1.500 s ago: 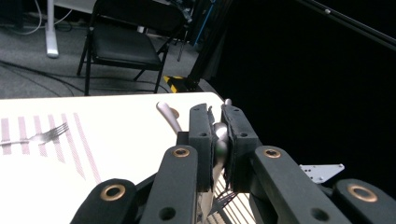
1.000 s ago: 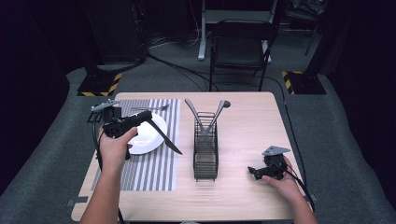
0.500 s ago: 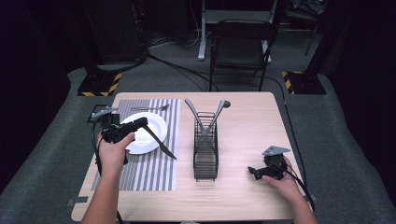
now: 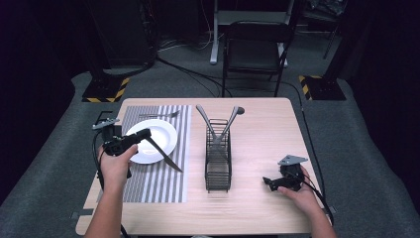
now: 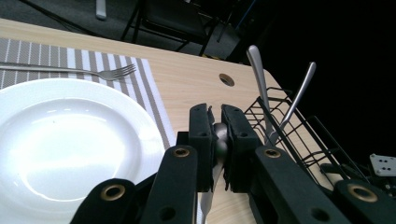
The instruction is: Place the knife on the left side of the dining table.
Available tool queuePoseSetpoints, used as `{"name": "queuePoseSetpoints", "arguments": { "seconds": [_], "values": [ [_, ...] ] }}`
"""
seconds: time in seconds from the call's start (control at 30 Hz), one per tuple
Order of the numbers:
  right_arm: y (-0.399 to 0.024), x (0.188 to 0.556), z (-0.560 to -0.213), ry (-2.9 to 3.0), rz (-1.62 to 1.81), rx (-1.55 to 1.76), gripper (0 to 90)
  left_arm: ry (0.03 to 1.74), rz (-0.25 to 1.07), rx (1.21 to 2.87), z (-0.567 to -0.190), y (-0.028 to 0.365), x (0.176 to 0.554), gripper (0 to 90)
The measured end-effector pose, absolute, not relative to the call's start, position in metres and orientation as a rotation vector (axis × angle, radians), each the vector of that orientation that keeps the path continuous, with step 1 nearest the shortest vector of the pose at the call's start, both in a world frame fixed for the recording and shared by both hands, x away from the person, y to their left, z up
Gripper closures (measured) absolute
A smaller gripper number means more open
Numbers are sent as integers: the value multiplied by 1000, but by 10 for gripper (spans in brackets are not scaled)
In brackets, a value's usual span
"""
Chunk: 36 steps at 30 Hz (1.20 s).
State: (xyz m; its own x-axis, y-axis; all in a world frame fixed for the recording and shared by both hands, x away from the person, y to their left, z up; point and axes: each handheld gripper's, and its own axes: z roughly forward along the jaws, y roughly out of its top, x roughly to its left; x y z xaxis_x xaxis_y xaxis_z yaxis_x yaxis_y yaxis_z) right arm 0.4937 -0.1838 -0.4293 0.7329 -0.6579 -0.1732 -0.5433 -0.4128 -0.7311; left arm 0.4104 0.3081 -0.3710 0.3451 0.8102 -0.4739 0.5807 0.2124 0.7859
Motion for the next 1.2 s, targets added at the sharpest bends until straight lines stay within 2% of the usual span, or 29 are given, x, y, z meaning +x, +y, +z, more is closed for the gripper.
{"name": "queuePoseSetpoints", "arguments": {
  "seconds": [0.43, 1.2],
  "values": [
    [-184, 494, -429, 904, -178, -2113, 0, 1373, 279, 1446, -384, 322, 407, 829],
    [-184, 494, -429, 905, -179, -2111, 0, 1570, 317, 1305, -429, 367, 396, 763]
  ]
}}
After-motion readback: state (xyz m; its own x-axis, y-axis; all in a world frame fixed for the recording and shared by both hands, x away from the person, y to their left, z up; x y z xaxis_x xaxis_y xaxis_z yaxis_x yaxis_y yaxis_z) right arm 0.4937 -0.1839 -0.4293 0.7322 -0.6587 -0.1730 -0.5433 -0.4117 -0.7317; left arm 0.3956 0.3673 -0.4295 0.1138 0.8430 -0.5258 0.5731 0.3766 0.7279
